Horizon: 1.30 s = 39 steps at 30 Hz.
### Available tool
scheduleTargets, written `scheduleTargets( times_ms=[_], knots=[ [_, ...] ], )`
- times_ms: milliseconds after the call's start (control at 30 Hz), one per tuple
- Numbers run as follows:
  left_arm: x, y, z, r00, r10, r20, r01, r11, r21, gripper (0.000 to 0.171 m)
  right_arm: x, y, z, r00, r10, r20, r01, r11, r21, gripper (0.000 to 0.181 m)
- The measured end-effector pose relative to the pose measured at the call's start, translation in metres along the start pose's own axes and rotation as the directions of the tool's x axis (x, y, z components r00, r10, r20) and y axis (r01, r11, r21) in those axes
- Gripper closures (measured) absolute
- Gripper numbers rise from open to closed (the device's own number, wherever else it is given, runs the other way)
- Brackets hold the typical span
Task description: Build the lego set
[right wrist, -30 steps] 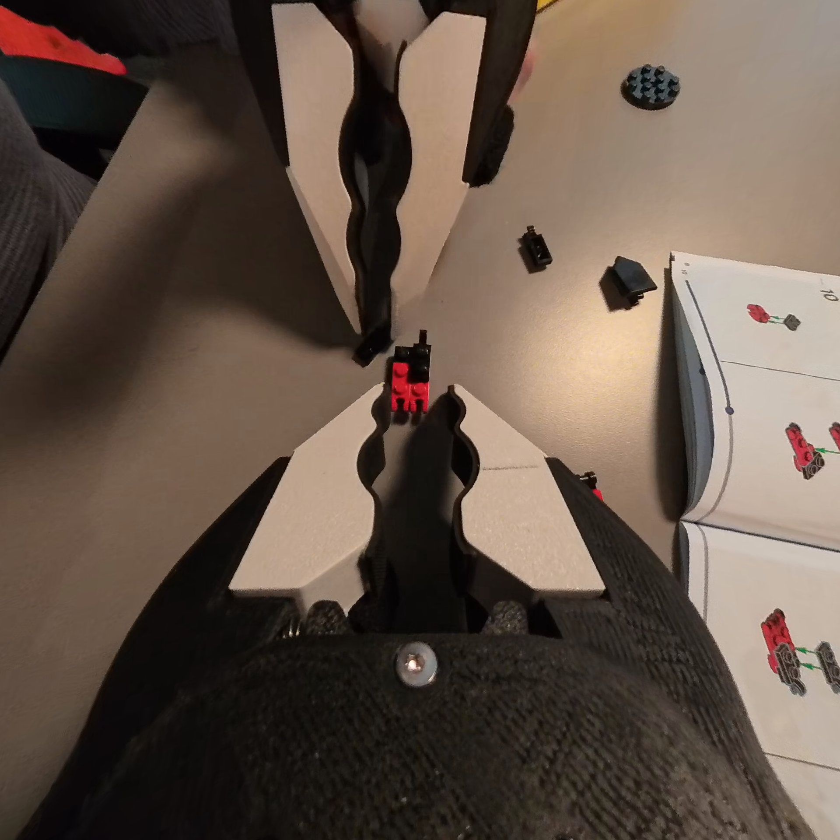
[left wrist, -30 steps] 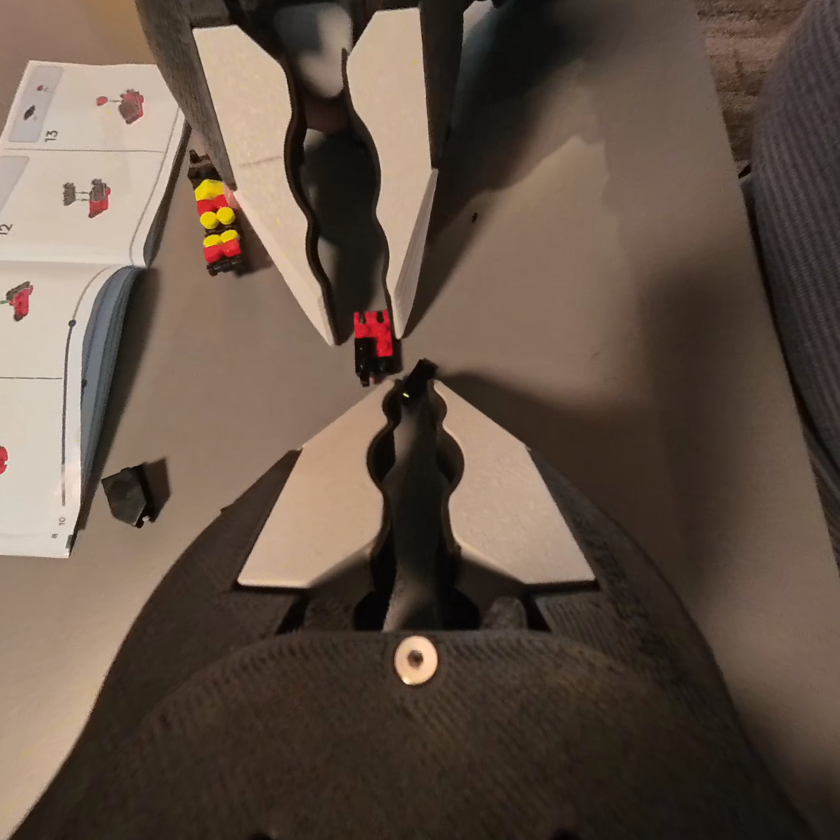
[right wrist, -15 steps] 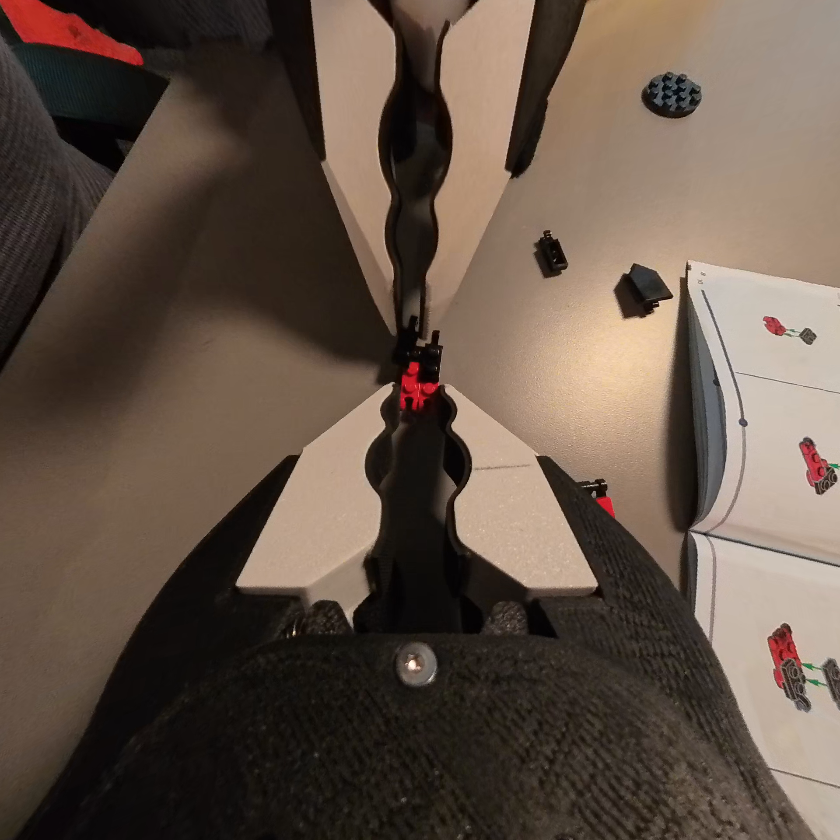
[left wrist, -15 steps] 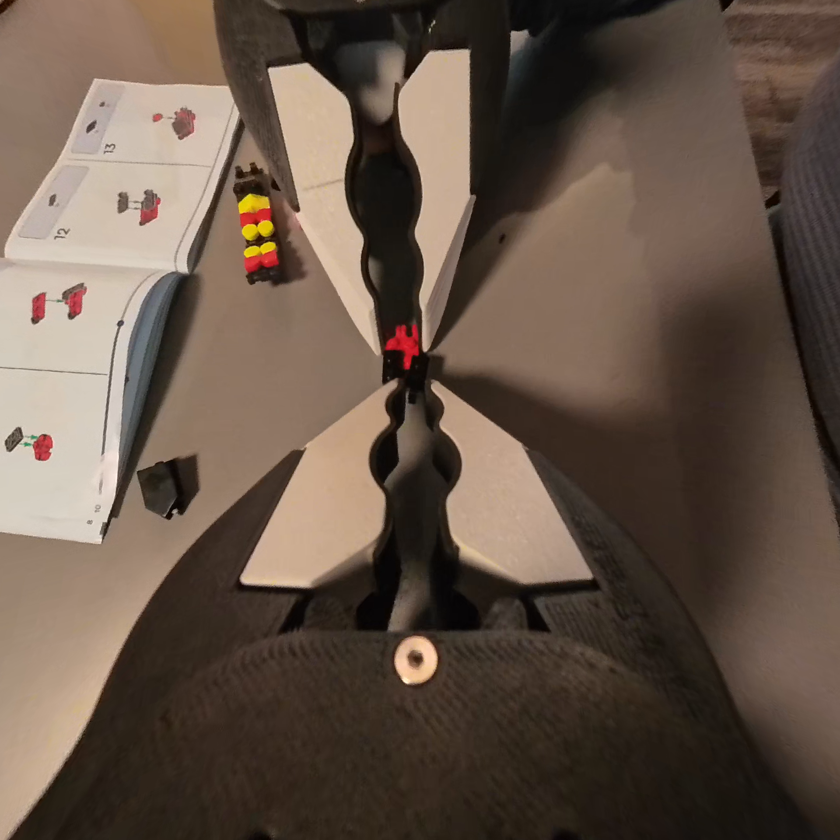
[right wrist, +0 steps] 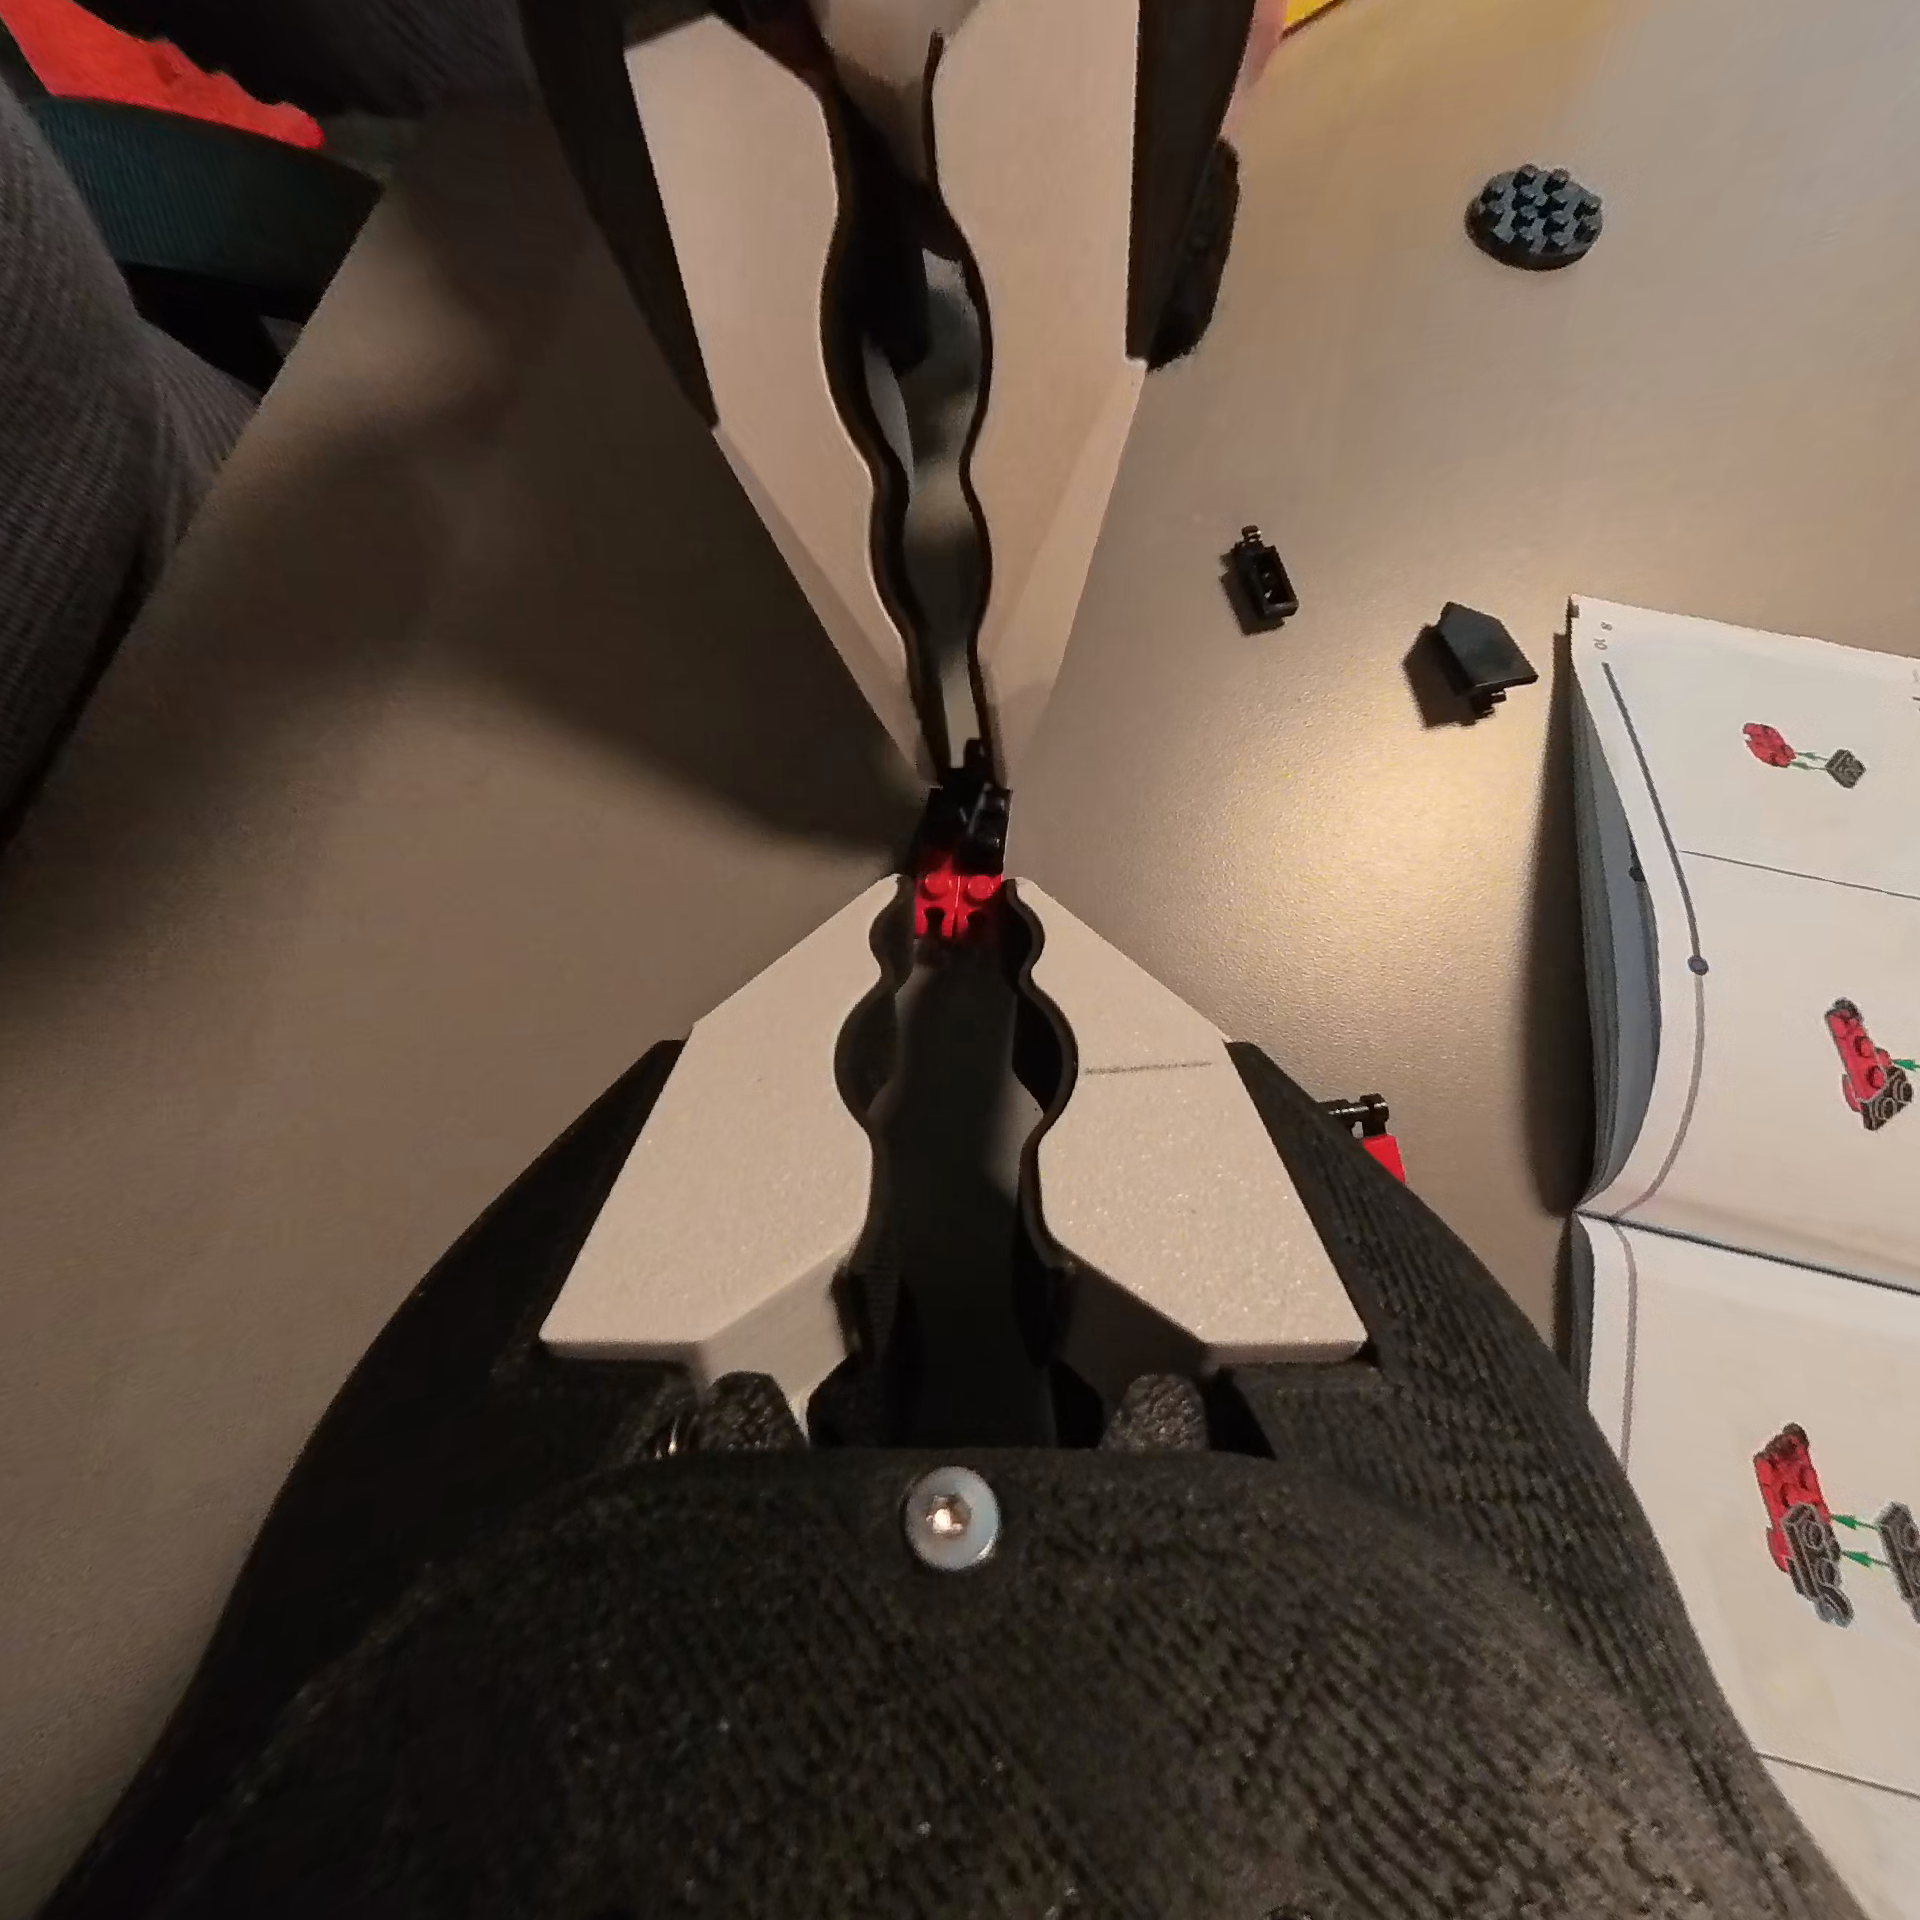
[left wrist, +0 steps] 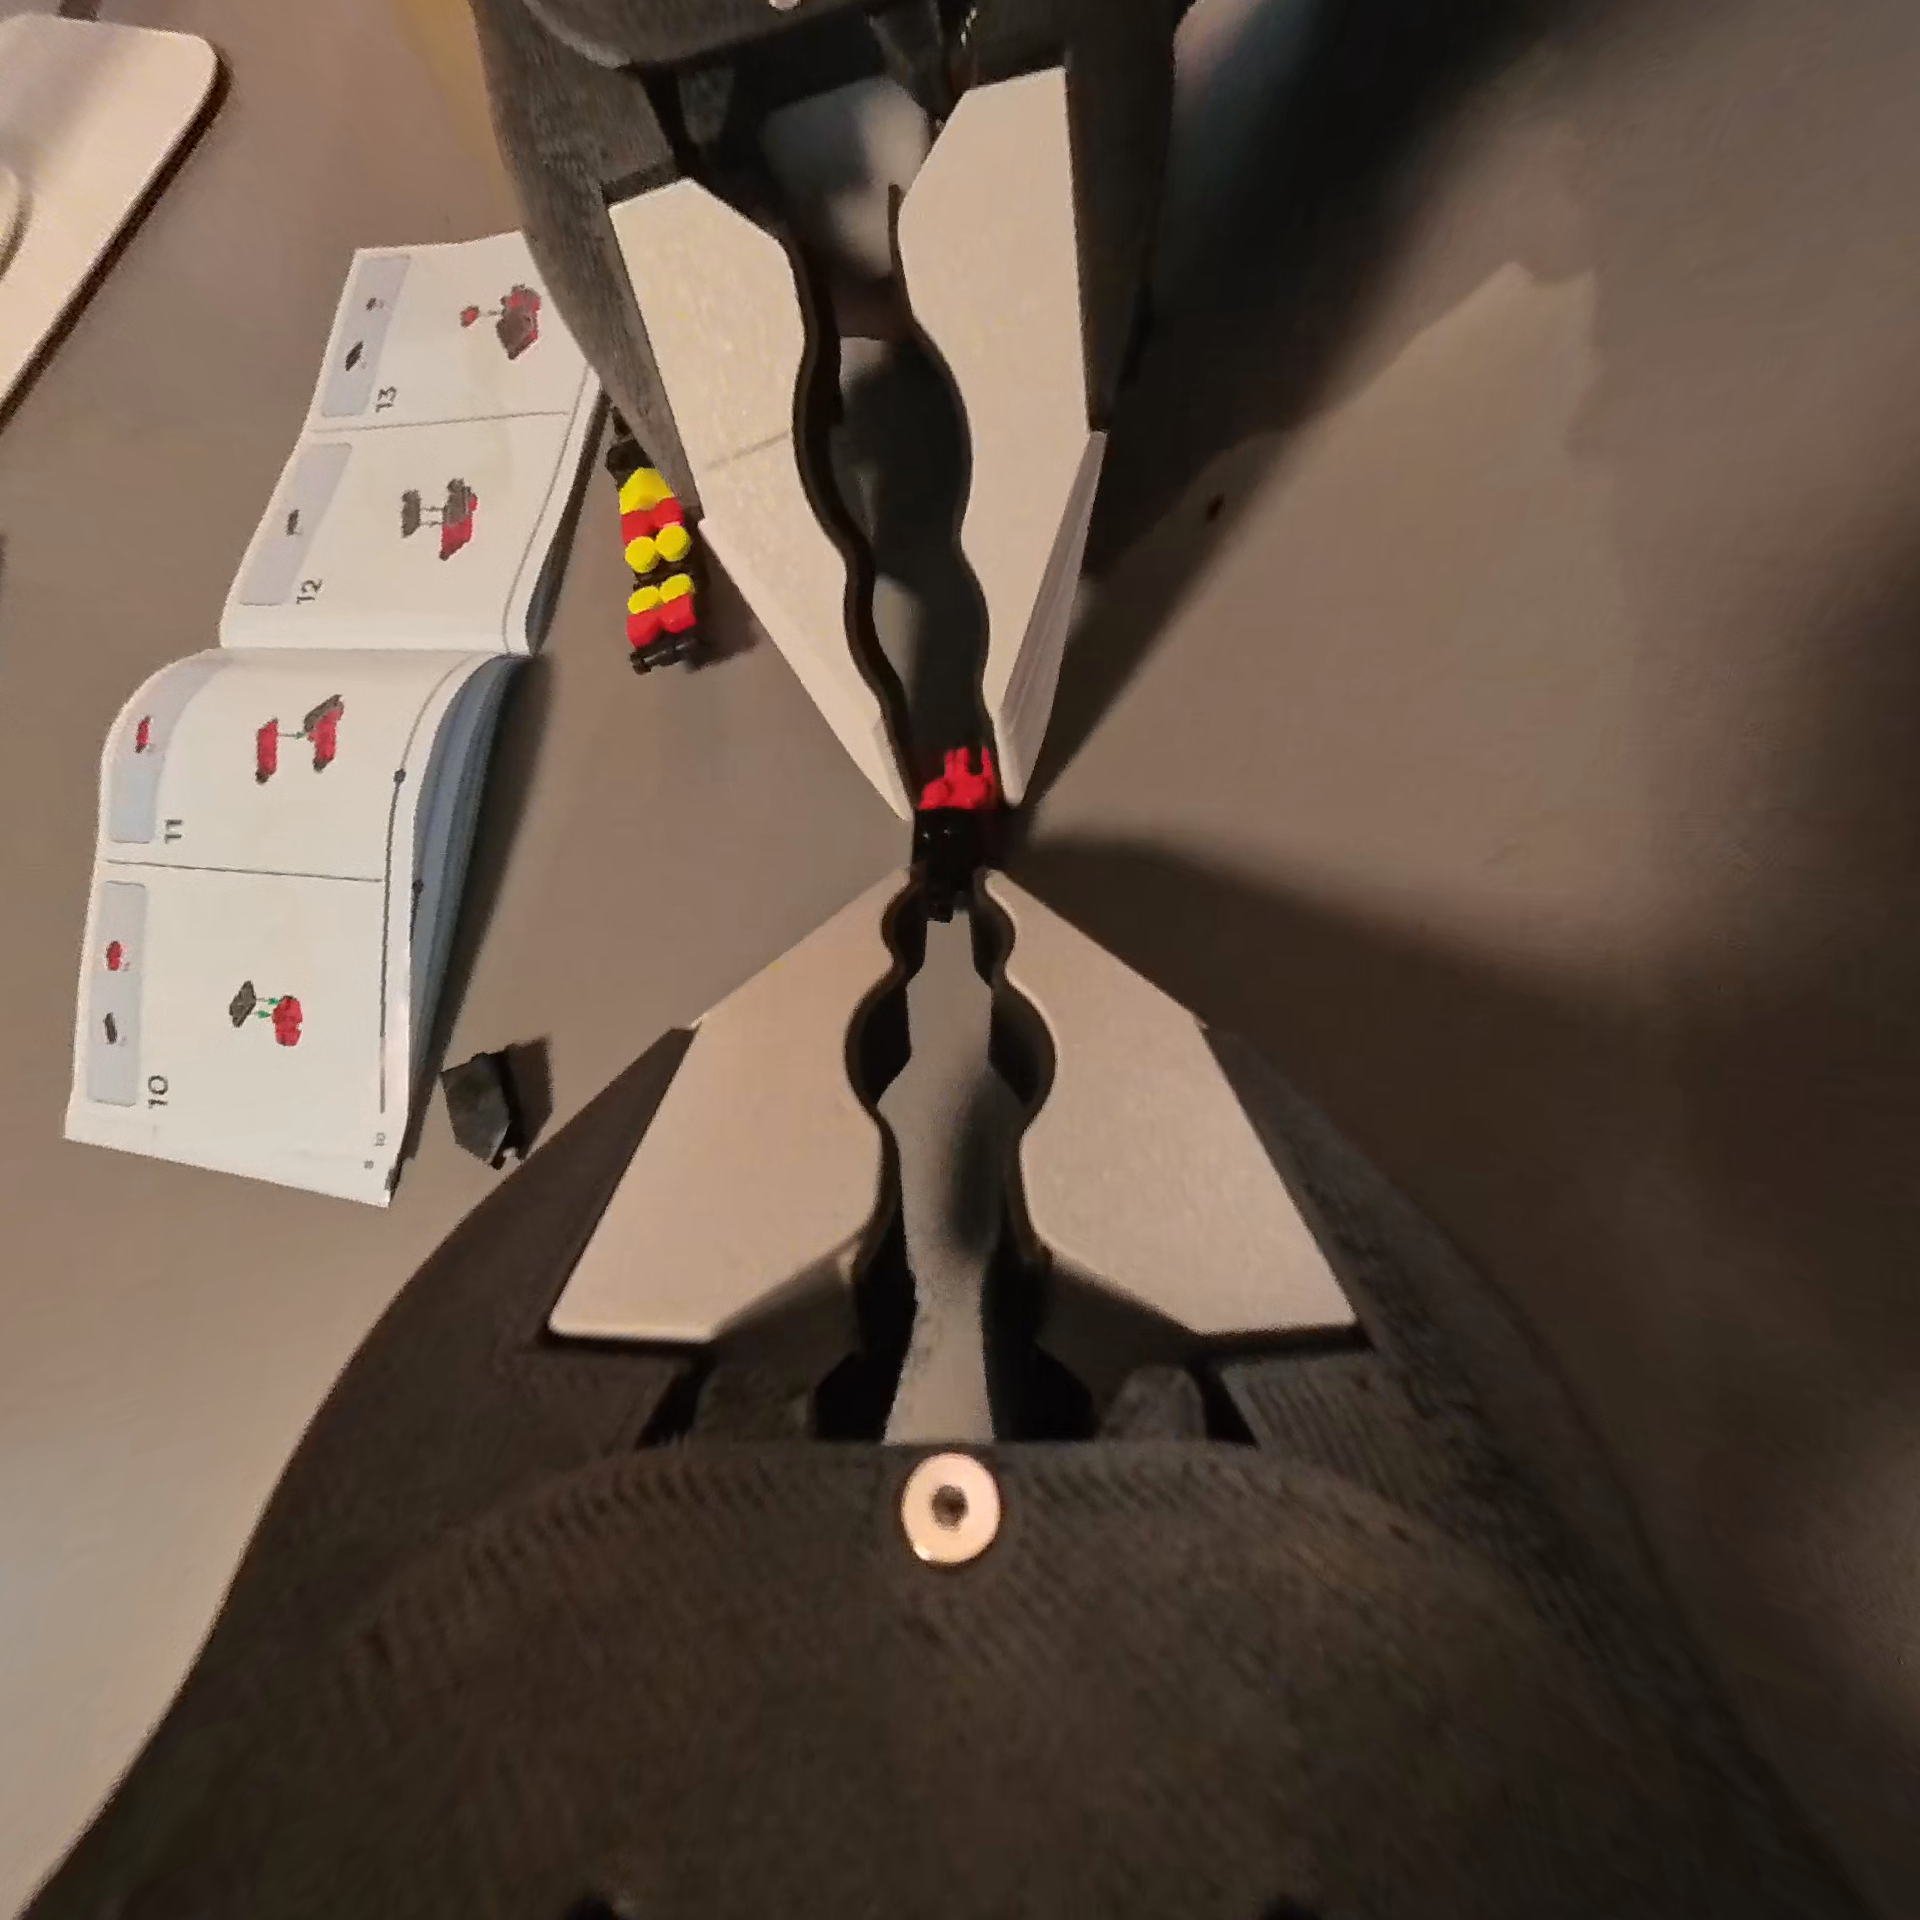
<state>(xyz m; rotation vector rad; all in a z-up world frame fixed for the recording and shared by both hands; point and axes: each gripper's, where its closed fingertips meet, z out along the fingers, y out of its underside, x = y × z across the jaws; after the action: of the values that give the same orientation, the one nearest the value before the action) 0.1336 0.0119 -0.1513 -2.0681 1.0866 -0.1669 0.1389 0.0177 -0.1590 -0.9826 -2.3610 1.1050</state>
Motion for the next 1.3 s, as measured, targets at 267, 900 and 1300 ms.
scheduleTargets(
  times_ms=[267,900,1300],
  knots=[
    [0.004,0.000,0.001,1.000,-0.007,-0.017,0.007,1.000,-0.006,0.164,0.000,0.000,0.000,1.000,0.001,-0.001,-0.001,1.000,0.000,0.166],
    [0.000,0.000,0.003,0.997,0.054,0.053,-0.054,0.999,-0.011,0.149,0.001,0.000,0.000,0.999,0.044,0.005,-0.044,0.999,0.002,0.166],
    [-0.007,-0.011,0.000,0.608,0.681,0.408,-0.658,0.720,-0.221,0.132,0.011,-0.009,-0.011,0.988,0.157,-0.012,-0.156,0.987,0.045,0.167]
  ],
)
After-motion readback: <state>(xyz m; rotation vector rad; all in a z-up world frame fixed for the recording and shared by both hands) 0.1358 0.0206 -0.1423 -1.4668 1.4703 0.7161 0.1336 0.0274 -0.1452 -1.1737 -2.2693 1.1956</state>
